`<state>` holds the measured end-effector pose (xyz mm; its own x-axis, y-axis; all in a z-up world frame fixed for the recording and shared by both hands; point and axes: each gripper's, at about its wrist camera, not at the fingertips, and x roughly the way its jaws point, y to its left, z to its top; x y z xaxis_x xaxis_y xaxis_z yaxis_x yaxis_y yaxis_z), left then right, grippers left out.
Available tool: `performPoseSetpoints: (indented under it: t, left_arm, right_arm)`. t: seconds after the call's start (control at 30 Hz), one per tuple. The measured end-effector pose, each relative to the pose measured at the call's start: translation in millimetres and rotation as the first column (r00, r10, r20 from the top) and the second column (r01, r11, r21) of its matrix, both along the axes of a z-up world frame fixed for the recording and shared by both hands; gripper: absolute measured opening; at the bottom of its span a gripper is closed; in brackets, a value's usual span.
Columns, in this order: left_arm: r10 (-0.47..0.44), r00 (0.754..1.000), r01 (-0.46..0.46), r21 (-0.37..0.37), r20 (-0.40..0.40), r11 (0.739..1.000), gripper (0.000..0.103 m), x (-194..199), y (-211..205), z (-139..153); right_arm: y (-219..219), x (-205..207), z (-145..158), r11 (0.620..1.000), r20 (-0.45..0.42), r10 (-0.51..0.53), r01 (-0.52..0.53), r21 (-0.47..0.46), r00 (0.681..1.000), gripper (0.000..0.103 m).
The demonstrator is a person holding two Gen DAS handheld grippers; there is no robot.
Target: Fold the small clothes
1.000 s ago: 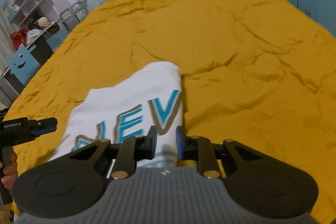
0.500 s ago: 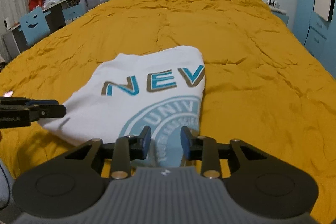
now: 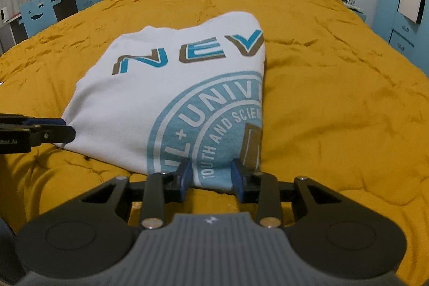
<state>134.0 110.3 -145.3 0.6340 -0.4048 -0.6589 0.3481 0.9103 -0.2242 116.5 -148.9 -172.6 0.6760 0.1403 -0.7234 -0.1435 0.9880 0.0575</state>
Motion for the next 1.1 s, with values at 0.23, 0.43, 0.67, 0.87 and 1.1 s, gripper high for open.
performPoseSetpoints:
  t: [0.23,0.43,0.67,0.87,1.1]
  left_arm:
    - [-0.002,1.0,0.002,0.004,-0.003,1.0,0.039,0,-1,12]
    - [0.021,0.998,-0.023,0.034,0.062,0.999,0.068,-10,-5,50]
    - [0.112,0.937,-0.146,0.08,0.33,0.986,0.092,-40,-11,114]
    - [0.165,0.871,-0.227,0.082,0.462,0.97,0.103,-69,-20,148]
    - [0.191,0.848,-0.267,0.087,0.494,0.96,0.103,-95,-37,154]
  right_arm:
    - [-1,12,20,1.0,-0.042,0.011,-0.012,-0.003,0.999,0.029]
    - [-1,10,67,1.0,-0.006,0.015,-0.015,0.02,1.0,0.074]
    - [4,-12,133,1.0,0.177,0.015,-0.017,0.007,0.984,0.082]
    - [10,-44,160,0.999,0.276,-0.041,0.038,0.018,0.96,0.082]
    - [14,-87,161,0.994,0.331,-0.104,0.087,0.067,0.938,0.082]
